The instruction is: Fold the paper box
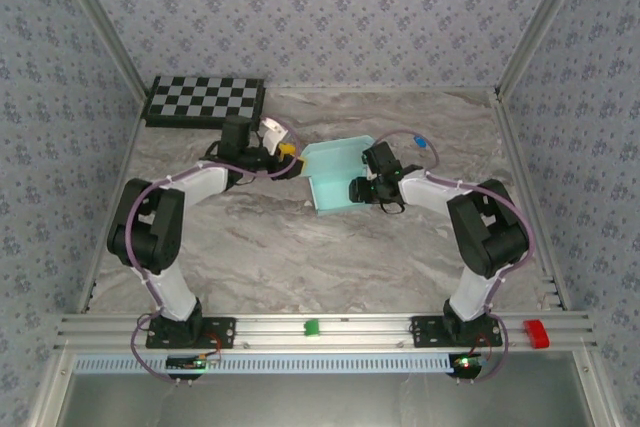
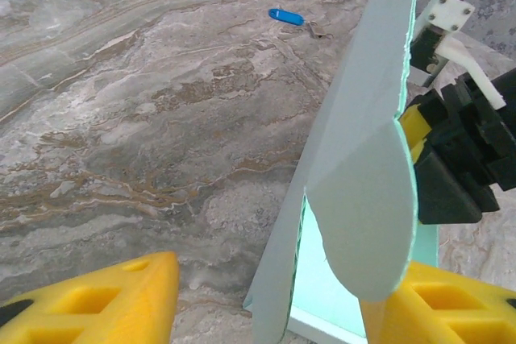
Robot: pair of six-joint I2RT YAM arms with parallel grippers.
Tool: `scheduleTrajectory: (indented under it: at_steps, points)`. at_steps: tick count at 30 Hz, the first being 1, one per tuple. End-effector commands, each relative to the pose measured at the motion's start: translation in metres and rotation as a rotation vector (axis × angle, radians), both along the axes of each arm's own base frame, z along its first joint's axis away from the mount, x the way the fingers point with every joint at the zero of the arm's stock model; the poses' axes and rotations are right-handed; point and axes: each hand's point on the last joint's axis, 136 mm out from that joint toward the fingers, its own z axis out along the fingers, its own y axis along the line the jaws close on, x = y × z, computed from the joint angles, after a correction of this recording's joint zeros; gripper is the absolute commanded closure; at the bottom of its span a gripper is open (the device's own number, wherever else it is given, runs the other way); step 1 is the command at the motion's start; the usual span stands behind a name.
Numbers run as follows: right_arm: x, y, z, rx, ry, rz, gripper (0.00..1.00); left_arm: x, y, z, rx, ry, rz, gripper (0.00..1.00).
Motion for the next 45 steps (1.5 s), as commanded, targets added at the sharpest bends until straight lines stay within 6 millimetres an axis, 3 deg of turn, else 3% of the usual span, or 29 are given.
scheduleTrajectory:
  at_steps: [1,5,9,23,37,45]
  points:
    - [-0.004,0.012,0.017,0.074,-0.019,0.028,0.48,-0.002,0.003,0.031,-0.031,-0.074,0.021,0.39]
    - [-0.006,0.016,0.026,0.097,-0.034,0.058,0.47,-0.006,0.012,0.044,-0.042,-0.097,0.072,0.37]
    - [-0.008,0.018,0.034,0.103,-0.056,0.090,0.46,-0.001,0.033,0.058,-0.051,-0.107,0.234,0.33]
    - [-0.028,-0.016,0.053,0.073,-0.132,0.072,0.38,-0.020,0.089,0.089,-0.041,-0.073,0.543,0.29]
    - [-0.030,-0.080,0.072,0.046,-0.227,-0.113,0.38,-0.030,0.139,0.075,0.077,0.051,0.814,0.27]
    - [-0.017,-0.126,0.085,0.032,-0.233,-0.259,0.38,-0.037,0.138,0.067,0.098,0.077,0.791,0.24]
